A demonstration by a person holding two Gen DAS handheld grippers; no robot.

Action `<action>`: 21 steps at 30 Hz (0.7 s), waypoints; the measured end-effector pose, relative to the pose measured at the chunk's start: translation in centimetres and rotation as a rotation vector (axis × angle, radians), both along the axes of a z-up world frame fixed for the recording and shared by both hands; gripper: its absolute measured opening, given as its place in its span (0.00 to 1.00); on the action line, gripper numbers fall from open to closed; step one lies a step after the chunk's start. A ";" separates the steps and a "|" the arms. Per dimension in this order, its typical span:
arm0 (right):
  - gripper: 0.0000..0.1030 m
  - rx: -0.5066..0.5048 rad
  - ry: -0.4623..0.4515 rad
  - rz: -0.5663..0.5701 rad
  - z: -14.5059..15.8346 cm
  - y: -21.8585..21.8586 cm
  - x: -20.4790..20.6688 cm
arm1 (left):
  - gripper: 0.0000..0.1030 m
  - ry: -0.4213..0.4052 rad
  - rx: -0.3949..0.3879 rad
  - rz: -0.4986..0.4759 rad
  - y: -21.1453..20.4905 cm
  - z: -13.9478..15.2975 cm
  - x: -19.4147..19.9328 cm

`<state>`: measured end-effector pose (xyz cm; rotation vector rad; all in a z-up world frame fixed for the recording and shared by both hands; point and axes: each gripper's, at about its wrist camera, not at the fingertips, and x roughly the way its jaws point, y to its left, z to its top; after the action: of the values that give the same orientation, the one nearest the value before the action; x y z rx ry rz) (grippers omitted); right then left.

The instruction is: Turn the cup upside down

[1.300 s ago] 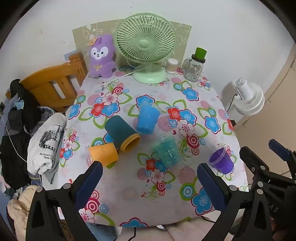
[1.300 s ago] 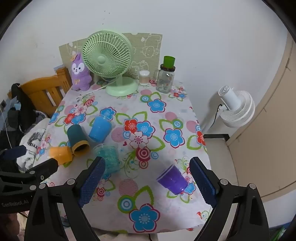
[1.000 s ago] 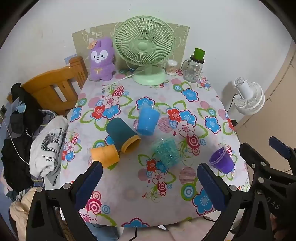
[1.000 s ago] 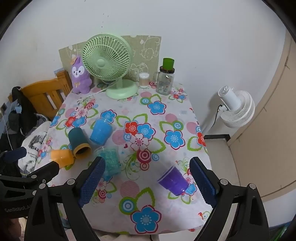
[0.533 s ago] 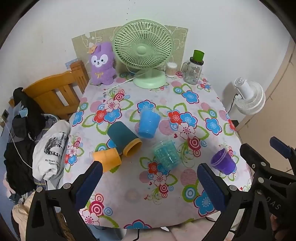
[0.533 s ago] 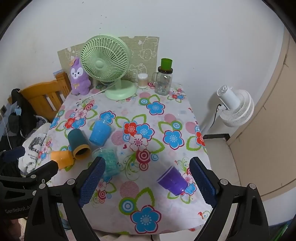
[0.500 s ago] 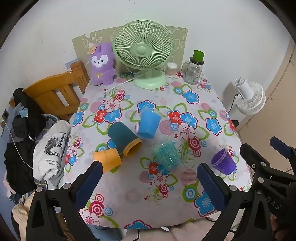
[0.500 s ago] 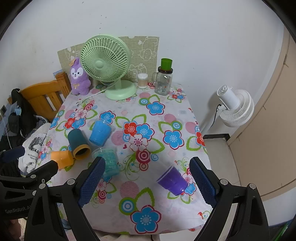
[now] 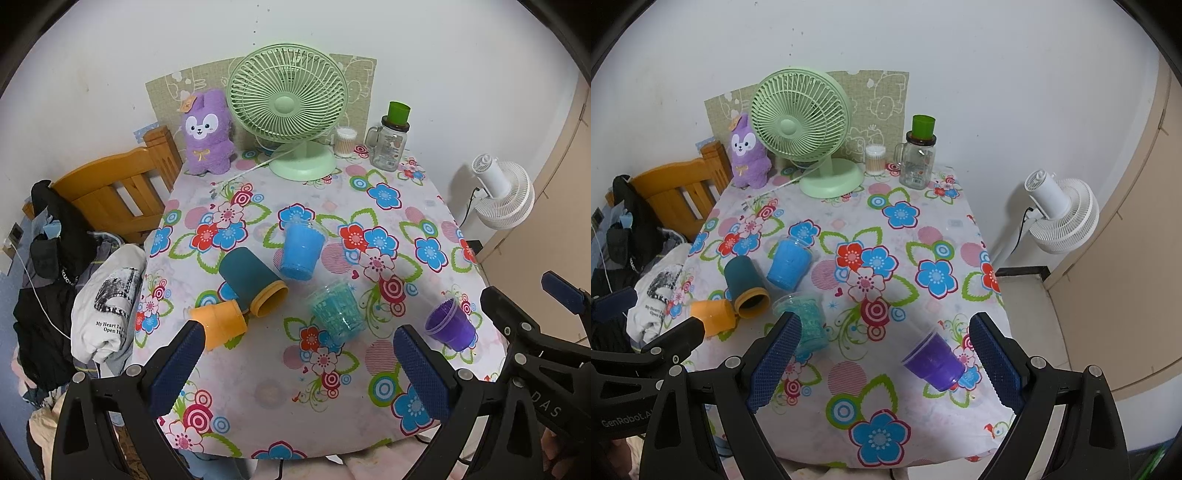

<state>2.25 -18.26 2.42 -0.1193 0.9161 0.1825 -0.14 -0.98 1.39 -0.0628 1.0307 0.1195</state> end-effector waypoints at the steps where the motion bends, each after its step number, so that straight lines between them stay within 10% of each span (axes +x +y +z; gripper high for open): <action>1: 0.91 0.000 0.001 0.000 -0.1 -0.1 0.0 | 1.00 -0.001 0.000 0.000 0.0 0.0 -0.1; 21: 0.91 -0.005 0.051 -0.031 -1.0 -1.8 2.5 | 1.00 0.040 0.022 -0.039 -1.8 -0.7 1.9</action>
<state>4.71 -20.06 1.45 -0.1052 0.9682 0.1553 1.76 -2.76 0.66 -0.0206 1.0701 0.0968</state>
